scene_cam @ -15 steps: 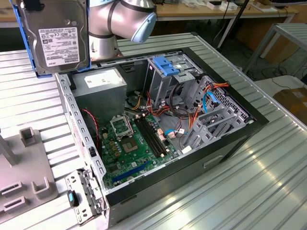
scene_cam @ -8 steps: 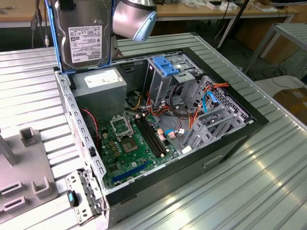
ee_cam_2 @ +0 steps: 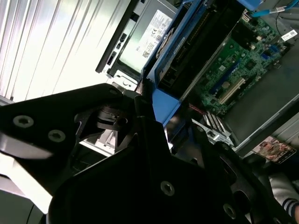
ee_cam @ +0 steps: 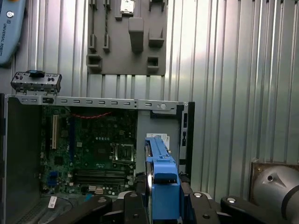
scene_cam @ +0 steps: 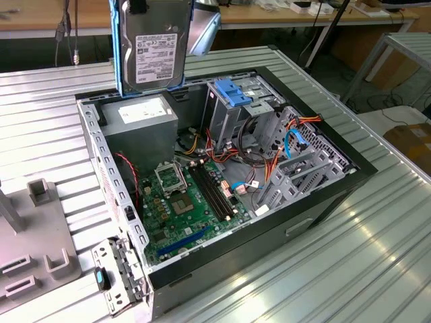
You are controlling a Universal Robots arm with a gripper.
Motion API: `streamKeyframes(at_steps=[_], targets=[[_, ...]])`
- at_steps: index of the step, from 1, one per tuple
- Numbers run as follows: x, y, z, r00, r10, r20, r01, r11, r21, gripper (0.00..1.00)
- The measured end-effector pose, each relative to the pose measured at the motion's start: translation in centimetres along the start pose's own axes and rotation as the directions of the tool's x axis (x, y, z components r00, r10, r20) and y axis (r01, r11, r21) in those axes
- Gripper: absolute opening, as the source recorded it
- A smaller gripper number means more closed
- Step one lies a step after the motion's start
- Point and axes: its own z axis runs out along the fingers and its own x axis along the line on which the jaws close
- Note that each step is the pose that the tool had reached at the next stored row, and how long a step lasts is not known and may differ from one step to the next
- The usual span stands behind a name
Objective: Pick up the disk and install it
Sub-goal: 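Pick up the disk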
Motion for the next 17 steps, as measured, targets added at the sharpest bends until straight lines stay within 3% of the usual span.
streamKeyframes(at_steps=[1,3,4,9,12,14,17], targets=[[0.01,-0.32,0.0,1.0,0.0,0.0,0.0,1.0,0.0,0.36],[0.08,-1.8,0.02,1.0,0.0,0.0001,0.0,1.0,0.0,0.36],[0.1,-2.08,0.02,1.0,0.0,-0.0001,0.0,1.0,-0.0001,0.36],[0.1,-2.16,0.03,1.0,0.0,0.0,0.0,1.0,0.0,0.36],[0.12,-2.66,0.03,1.0,0.0,0.0001,0.0,1.0,0.0,0.36],[0.15,-3.34,0.04,1.0,0.0,0.0,0.0,1.0,0.0,0.36],[0.25,-5.5,0.06,1.0,0.0,-0.0001,0.0,1.0,-0.0001,0.36]])
